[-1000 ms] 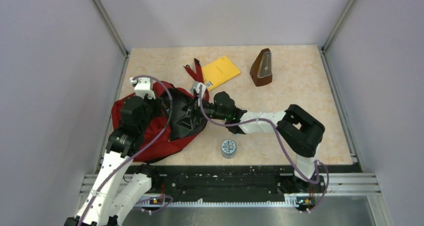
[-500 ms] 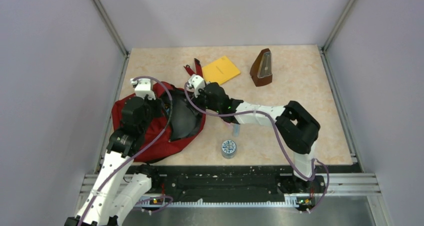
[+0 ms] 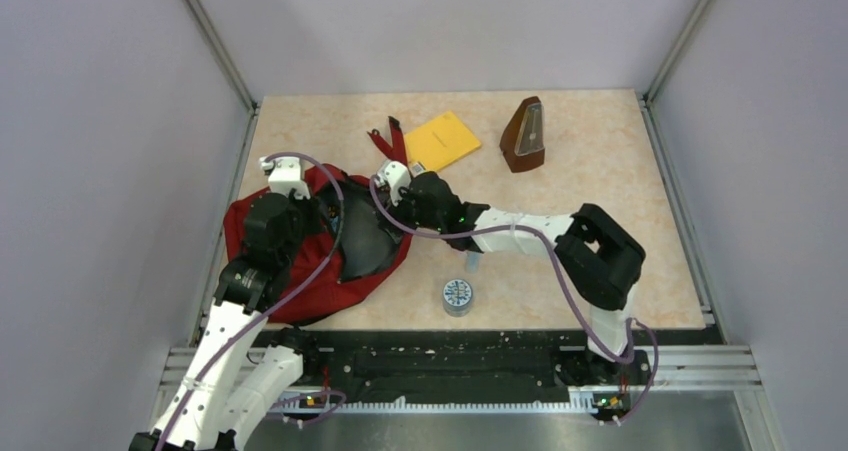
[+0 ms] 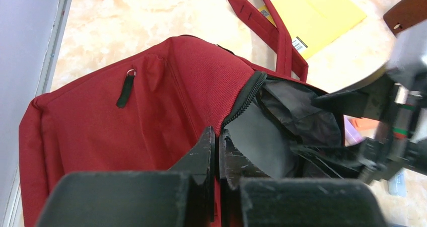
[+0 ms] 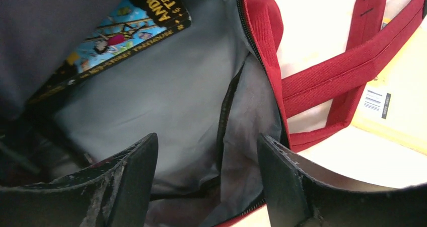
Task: Pack the student bag
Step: Move the book to the center of the board.
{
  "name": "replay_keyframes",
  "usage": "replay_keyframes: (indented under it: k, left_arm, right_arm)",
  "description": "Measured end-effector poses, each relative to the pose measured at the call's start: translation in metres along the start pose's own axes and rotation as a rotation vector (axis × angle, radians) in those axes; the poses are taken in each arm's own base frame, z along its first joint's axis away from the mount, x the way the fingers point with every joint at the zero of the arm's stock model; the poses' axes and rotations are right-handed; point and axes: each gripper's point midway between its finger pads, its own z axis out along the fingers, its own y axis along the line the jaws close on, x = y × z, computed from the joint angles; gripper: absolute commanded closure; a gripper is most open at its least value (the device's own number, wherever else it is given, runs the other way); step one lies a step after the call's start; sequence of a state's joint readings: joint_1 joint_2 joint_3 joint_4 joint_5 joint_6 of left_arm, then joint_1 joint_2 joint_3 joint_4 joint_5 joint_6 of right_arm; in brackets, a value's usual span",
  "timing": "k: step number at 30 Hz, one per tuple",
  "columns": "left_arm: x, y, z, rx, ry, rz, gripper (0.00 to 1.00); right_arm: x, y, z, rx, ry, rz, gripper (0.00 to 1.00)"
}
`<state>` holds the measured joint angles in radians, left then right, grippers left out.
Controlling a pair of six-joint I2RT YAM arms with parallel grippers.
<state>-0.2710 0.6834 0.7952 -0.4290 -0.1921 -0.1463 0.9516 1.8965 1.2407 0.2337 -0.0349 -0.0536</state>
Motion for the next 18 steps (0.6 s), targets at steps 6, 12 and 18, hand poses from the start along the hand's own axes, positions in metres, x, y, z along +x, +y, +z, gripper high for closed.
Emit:
replay_keyframes:
  k: [6, 12, 18]
  left_arm:
    - [0.0, 0.002, 0.0, -0.009, 0.0, 0.0, 1.0]
    - [0.001, 0.002, 0.001, -0.012, 0.004, 0.001, 1.0]
    - [0.002, 0.002, 0.002, -0.012, 0.008, 0.004, 1.0]
  right_arm:
    - [-0.041, -0.003, -0.035, 0.028, -0.075, 0.013, 0.23]
    - [-0.056, -0.019, -0.043, 0.104, -0.118, 0.019, 0.28]
    - [-0.004, -0.033, -0.02, 0.175, 0.016, 0.032, 0.64]
